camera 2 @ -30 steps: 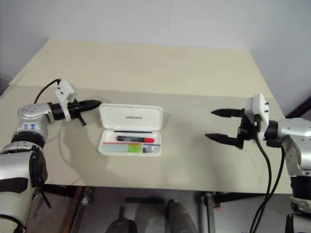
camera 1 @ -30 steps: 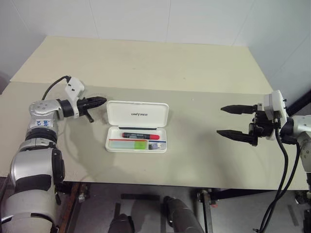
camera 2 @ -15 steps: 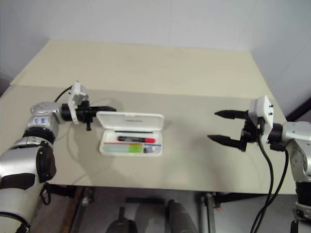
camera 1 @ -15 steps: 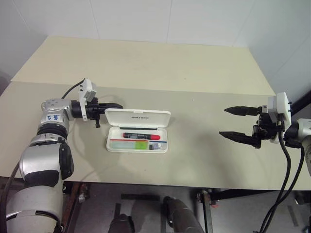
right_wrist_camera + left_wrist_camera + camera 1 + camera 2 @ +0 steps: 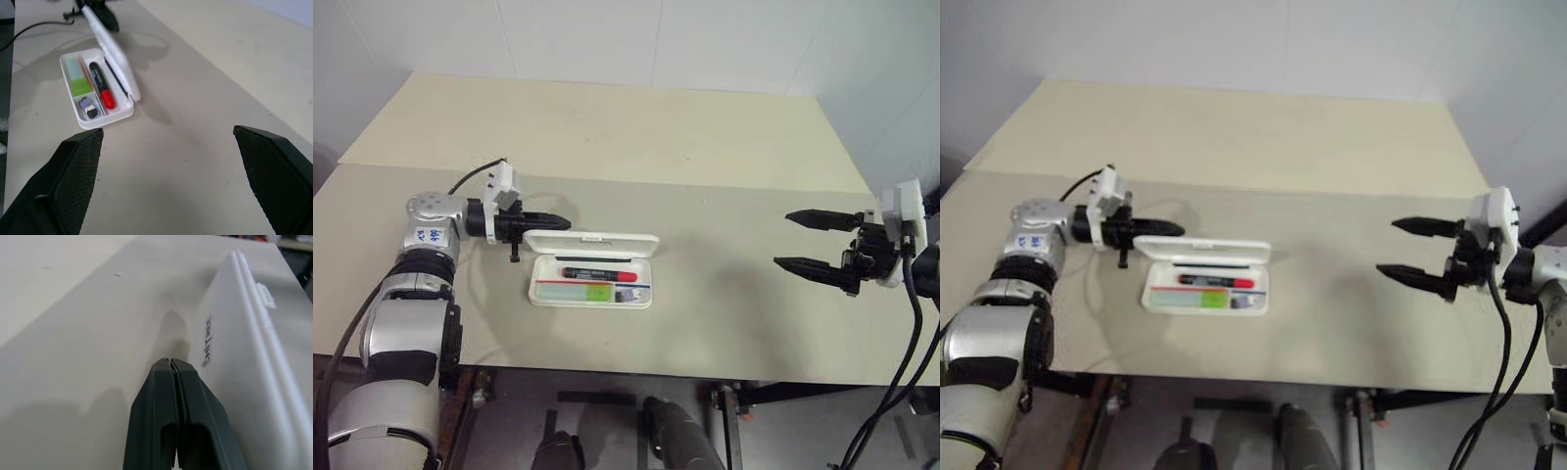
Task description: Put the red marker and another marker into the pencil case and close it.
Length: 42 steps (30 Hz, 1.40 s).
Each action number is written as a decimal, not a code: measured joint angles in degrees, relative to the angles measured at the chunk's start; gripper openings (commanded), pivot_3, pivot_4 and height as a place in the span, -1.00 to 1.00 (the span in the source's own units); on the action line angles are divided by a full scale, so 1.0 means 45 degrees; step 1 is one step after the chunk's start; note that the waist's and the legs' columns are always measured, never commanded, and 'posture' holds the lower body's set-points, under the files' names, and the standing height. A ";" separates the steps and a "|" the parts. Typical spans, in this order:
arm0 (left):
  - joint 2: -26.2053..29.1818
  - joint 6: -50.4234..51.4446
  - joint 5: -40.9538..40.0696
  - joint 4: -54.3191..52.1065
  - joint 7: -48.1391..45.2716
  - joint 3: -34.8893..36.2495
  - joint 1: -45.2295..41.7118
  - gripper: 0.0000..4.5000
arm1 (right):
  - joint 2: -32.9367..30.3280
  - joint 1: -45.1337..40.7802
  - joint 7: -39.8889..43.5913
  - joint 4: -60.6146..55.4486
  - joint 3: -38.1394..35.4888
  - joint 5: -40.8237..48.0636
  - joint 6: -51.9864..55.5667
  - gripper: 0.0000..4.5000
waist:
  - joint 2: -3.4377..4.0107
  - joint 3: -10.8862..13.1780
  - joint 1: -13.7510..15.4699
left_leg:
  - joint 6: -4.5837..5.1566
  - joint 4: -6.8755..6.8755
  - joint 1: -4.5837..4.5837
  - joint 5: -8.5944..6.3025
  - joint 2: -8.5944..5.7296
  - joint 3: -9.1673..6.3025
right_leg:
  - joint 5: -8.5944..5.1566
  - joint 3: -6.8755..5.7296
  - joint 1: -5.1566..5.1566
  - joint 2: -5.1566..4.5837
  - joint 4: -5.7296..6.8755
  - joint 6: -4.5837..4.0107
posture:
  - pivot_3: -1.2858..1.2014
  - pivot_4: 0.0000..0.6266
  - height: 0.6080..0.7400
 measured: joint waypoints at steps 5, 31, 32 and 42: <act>0.0131 0.0369 -0.1242 -0.1449 0.0000 -0.1410 0.0643 -0.99 | 0.0003 -0.0107 -0.0004 -0.0003 -0.0016 0.0023 -0.0004 1.00 | 0.0000 0.0000 0.0137 | 0.0000 0.0019 0.0002 0.0001 -0.0001 -0.0002 | 0.0001 0.0005 0.0000 0.0001 -0.0006 0.0001 | 0.03 -0.52 1.00; 0.1223 -0.0924 -0.0318 -0.4461 -0.0001 -0.3842 0.1944 -0.99 | 0.0336 -0.0422 -0.0212 0.0009 0.0454 -0.0290 -0.0311 1.00 | 0.0005 0.0002 0.0217 | 0.0009 0.0020 0.0031 -0.0003 -0.0003 0.0002 | -0.0003 0.0018 0.0025 0.0000 -0.0043 -0.0005 | 0.03 -0.52 1.00; 0.1222 -0.0997 -0.0202 -0.4494 -0.0001 -0.3857 0.1912 -0.99 | 0.0336 -0.0406 -0.0209 0.0008 0.0454 -0.0287 -0.0300 1.00 | 0.0005 0.0002 0.0218 | 0.0009 0.0020 0.0034 -0.0003 -0.0003 0.0002 | -0.0003 0.0019 0.0030 0.0000 -0.0044 -0.0005 | 0.03 -0.52 1.00; 0.1225 -0.1918 0.0875 -0.4771 0.0000 -0.3906 0.1680 -0.99 | 0.0336 -0.0164 -0.0171 -0.0445 0.0453 0.0000 -0.0027 1.00 | 0.0005 0.0001 0.0214 | 0.0048 0.0019 0.0107 -0.0015 -0.0025 -0.0011 | -0.0002 0.0053 0.0071 0.0002 -0.0016 -0.0005 | 0.03 -0.52 1.00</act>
